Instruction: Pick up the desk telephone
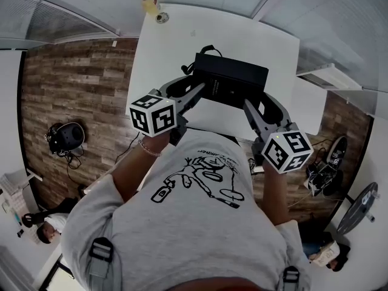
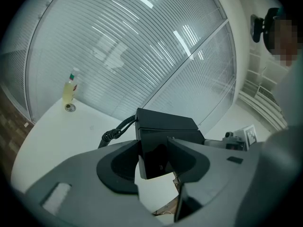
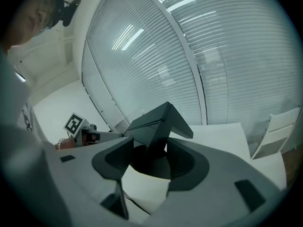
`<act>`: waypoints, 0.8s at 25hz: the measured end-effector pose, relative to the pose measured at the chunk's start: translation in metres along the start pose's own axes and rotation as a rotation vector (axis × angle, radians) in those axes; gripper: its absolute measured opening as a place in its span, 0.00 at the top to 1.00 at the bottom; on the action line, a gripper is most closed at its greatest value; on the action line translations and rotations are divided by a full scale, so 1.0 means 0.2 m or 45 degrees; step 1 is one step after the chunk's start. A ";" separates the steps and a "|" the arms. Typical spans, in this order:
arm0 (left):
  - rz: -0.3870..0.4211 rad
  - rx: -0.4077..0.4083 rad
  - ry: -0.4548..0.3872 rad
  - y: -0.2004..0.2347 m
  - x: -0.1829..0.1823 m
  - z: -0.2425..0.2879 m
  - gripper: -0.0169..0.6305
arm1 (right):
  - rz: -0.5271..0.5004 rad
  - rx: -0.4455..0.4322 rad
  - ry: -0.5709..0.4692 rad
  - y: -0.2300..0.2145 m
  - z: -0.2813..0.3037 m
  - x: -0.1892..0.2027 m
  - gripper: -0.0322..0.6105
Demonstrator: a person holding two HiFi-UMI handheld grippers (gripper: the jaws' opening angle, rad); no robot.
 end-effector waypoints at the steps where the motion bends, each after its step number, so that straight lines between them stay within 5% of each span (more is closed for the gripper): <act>1: 0.000 -0.001 -0.002 0.00 0.00 0.00 0.70 | -0.003 0.000 -0.003 0.00 0.00 0.00 0.64; 20: -0.008 0.007 -0.022 -0.05 0.00 -0.02 0.70 | -0.019 -0.006 -0.025 0.01 -0.05 -0.03 0.64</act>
Point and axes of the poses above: the fingertips, and each gripper's own axes: z forward along the fingers, y to its left, x out of its underside, the point moved 9 cm from there along -z, backward along the fingers, and after that the axes turned 5 degrees about -x, right-handed, at the moved point
